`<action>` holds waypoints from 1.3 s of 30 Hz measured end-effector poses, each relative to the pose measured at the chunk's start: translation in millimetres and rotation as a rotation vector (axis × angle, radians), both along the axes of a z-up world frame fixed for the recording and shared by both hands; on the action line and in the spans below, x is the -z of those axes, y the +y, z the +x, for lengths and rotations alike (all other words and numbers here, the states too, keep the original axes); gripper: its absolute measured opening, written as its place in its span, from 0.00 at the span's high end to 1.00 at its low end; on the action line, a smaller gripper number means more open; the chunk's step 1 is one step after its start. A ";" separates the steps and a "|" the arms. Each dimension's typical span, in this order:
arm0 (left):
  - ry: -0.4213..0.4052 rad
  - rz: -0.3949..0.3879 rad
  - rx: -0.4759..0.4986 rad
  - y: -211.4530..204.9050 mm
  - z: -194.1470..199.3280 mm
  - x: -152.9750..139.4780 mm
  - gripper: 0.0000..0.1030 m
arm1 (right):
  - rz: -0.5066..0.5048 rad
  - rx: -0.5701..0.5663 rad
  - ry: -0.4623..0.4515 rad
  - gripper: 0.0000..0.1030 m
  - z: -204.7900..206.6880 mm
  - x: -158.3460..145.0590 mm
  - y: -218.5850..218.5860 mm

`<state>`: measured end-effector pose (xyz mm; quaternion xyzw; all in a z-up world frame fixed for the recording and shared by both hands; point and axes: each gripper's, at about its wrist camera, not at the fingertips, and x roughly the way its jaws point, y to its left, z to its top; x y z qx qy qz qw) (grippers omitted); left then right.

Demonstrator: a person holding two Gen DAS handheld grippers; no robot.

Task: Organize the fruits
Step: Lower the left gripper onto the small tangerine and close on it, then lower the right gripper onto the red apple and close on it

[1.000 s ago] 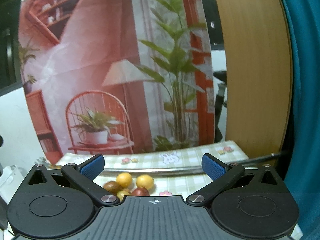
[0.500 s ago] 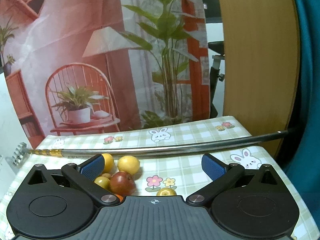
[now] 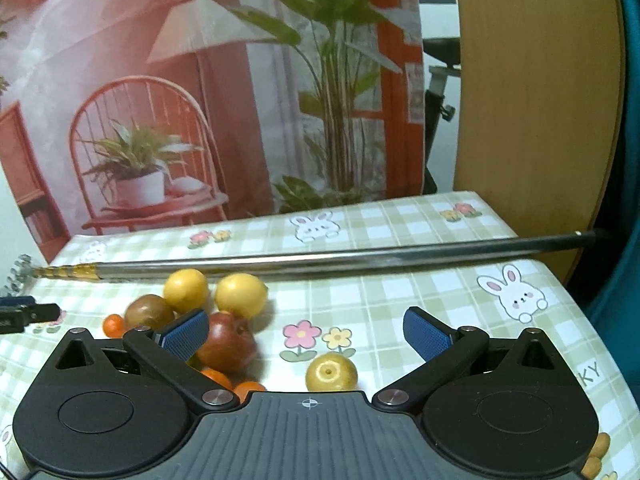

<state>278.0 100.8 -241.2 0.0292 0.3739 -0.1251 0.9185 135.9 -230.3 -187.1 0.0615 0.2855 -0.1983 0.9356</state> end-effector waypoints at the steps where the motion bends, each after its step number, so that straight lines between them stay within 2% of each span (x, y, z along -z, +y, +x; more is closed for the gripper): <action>1: 0.009 -0.012 0.005 -2.3 6.5 6.8 0.35 | 0.000 0.003 0.000 0.00 2.1 1.4 -1.8; 8: 0.066 -0.029 -0.025 -14.4 40.9 43.5 0.49 | 0.025 0.018 0.012 0.00 18.3 7.6 -17.0; 12: 0.083 -0.075 -0.017 -10.8 43.1 48.5 0.50 | 0.034 0.021 0.010 0.00 24.4 8.2 -23.9; 16: 0.097 -0.064 0.008 -18.4 46.3 51.5 0.50 | 0.091 0.018 0.015 0.00 27.3 17.6 -24.9; 20: 0.115 -0.066 0.030 -21.4 50.5 56.6 0.64 | 0.136 0.036 0.020 0.00 28.8 23.7 -28.8; 26: 0.105 -0.084 0.024 -15.2 38.4 51.6 0.65 | 0.159 0.044 0.029 0.01 26.7 31.0 -32.2; 33: 0.067 -0.129 0.015 -7.7 3.2 25.5 0.65 | 0.215 0.032 0.049 0.05 31.9 49.2 -36.5; 39: 0.030 -0.157 0.013 -7.5 -26.0 10.5 0.65 | 0.306 -0.113 0.070 0.17 64.6 62.7 -36.0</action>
